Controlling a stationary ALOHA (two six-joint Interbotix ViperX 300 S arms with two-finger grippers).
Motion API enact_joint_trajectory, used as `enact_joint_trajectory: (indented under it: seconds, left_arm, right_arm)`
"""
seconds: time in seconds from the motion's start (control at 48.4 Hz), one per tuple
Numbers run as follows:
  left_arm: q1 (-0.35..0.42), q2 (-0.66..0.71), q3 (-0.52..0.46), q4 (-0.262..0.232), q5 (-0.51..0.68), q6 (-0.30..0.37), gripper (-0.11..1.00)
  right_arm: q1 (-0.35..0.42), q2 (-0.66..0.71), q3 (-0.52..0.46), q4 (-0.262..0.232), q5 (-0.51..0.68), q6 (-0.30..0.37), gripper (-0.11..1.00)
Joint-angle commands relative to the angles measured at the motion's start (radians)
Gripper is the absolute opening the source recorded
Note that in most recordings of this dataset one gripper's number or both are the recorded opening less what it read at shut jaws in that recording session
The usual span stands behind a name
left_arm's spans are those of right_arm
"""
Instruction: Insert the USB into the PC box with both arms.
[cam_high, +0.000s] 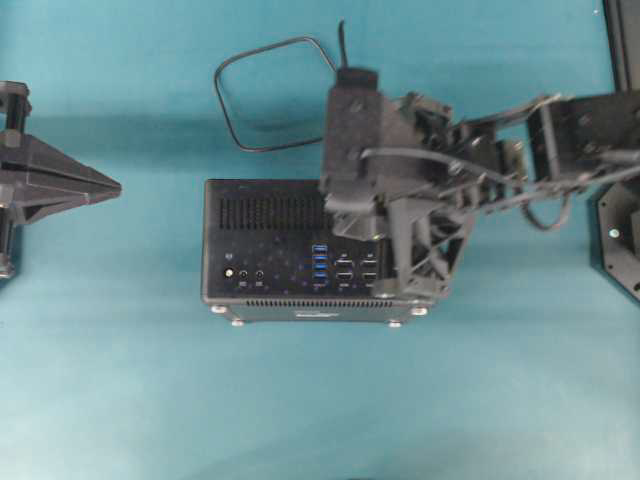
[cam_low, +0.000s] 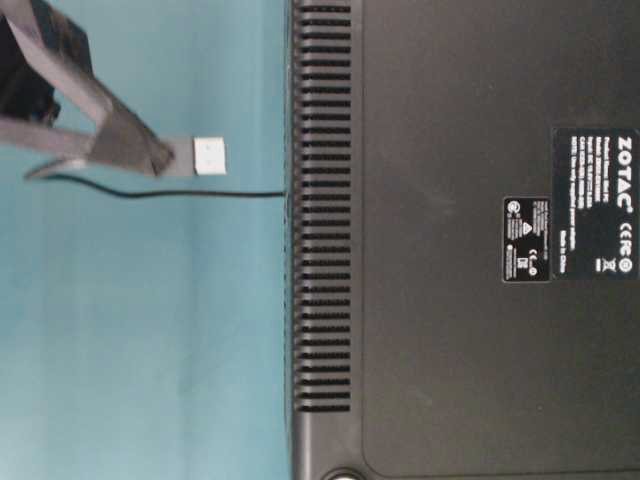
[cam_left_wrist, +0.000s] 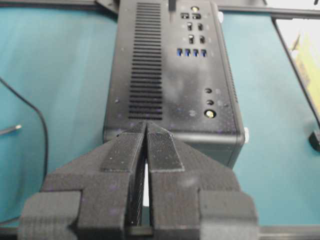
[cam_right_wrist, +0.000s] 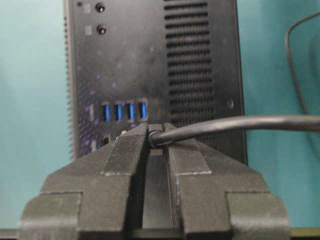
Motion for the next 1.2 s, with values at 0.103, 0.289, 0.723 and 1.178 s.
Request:
enact_joint_trajectory:
  seconds: [0.103, 0.289, 0.723, 1.178]
  left_arm:
    - [0.0, -0.002, -0.012, 0.003, -0.005, -0.003, 0.0]
    - [0.0, -0.006, -0.011, 0.005, -0.005, -0.003, 0.0]
    - [-0.002, -0.017, -0.002, 0.003, -0.005, -0.003, 0.0]
    - [0.0, -0.018, 0.006, 0.003, -0.005, -0.006, 0.0]
  right_arm:
    - [0.02, 0.008, -0.026, -0.048, -0.044, 0.002, 0.13]
    - [0.029, 0.028, -0.026, -0.094, -0.051, 0.002, 0.13]
    - [0.038, 0.041, -0.015, -0.1, -0.055, 0.003, 0.13]
    - [0.044, 0.057, 0.002, -0.101, -0.071, 0.009, 0.13]
